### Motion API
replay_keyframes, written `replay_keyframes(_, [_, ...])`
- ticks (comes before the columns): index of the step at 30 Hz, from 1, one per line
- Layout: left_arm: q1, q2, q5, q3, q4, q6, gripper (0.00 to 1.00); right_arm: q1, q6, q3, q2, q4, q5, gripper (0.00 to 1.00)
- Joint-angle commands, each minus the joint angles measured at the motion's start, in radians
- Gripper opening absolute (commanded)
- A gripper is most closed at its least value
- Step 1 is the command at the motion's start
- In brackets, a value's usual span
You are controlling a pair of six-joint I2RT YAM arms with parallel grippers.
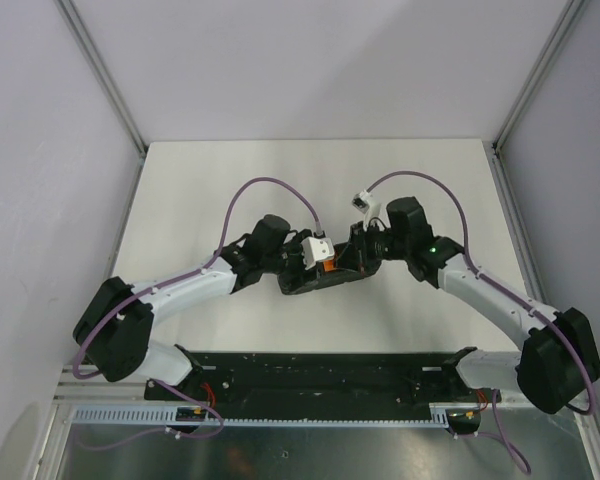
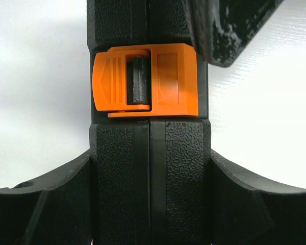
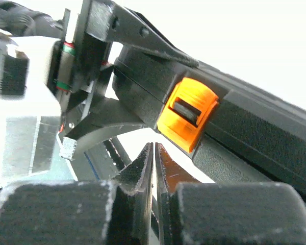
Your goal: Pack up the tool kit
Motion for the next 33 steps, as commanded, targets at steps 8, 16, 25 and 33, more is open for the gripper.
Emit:
replay_keyframes(8, [-0.014, -0.003, 0.070, -0.036, -0.100, -0.021, 0.00, 0.024, 0.018, 0.003, 0.069, 0.063, 0.068, 0.06])
replay_keyframes(16, [-0.014, -0.004, 0.069, -0.036, -0.101, -0.023, 0.00, 0.028, 0.060, 0.003, 0.100, 0.022, 0.270, 0.04])
replay_keyframes(25, [0.044, -0.005, 0.156, 0.014, -0.101, -0.134, 0.00, -0.007, 0.065, 0.002, 0.002, 0.013, 0.262, 0.05])
replay_keyframes(33, [0.192, 0.083, 0.441, 0.165, -0.075, -0.470, 0.00, -0.139, 0.103, 0.003, -0.155, 0.036, 0.233, 0.06])
